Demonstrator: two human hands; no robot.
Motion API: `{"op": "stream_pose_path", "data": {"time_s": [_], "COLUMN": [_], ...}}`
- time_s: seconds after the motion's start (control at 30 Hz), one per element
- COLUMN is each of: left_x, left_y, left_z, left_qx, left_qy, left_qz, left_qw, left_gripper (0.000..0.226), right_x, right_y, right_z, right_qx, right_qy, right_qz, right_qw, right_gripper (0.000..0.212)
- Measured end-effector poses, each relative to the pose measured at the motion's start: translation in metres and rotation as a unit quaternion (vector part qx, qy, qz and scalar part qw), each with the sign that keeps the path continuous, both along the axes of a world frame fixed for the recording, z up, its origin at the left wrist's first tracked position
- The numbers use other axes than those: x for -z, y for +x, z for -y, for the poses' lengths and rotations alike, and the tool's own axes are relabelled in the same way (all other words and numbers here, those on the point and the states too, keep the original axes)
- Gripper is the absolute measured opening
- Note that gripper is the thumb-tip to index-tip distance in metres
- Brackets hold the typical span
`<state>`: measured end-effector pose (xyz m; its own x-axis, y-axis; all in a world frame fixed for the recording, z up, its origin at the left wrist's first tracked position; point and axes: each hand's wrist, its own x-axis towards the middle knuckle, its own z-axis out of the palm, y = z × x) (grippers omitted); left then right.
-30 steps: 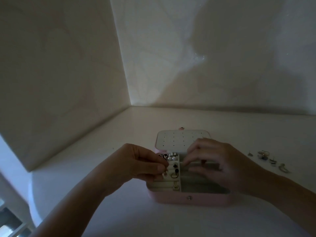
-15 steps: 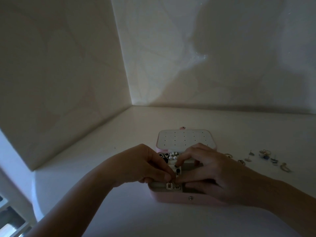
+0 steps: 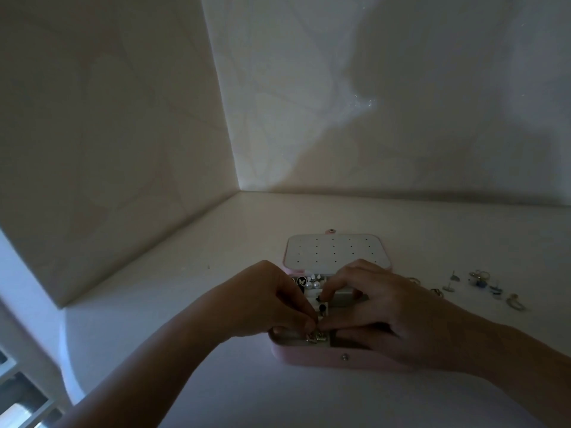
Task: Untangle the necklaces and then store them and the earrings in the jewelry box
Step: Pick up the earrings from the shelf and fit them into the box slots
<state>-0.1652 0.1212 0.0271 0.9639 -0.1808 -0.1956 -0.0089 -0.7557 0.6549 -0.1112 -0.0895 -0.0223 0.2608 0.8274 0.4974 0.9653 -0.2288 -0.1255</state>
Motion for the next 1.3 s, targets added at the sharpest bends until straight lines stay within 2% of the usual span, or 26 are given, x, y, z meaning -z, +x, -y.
{"op": "stream_pose_path", "data": {"time_s": [0.4,0.5,0.97,1.17,1.3], "left_x": [0.002,0.005,0.011,-0.002,-0.008], "left_y": [-0.005,-0.005,-0.008,0.004,0.023], "left_z": [0.0,-0.001,-0.004,0.001,0.016], "left_qx": [-0.02,-0.024,-0.028,-0.018,0.032], "left_qy": [0.064,0.057,0.027,-0.017,0.006], "left_qz": [0.052,0.054,0.087,0.102,0.143], "left_qw": [0.996,0.997,0.995,0.994,0.989], "left_gripper": [0.007,0.001,0.006,0.006,0.005], "right_x": [0.0,0.001,0.002,-0.021,-0.045], "right_y": [-0.001,0.0,0.002,0.005,0.024], "right_z": [0.0,0.0,0.001,0.012,0.047], "right_qx": [-0.002,-0.006,-0.006,0.042,0.175], "right_qy": [0.0,0.004,-0.001,0.047,0.045], "right_qz": [-0.006,-0.008,-0.016,-0.129,-0.23], "right_qw": [1.0,1.0,1.0,0.99,0.956], "right_gripper": [0.025,0.024,0.024,0.023,0.016]}}
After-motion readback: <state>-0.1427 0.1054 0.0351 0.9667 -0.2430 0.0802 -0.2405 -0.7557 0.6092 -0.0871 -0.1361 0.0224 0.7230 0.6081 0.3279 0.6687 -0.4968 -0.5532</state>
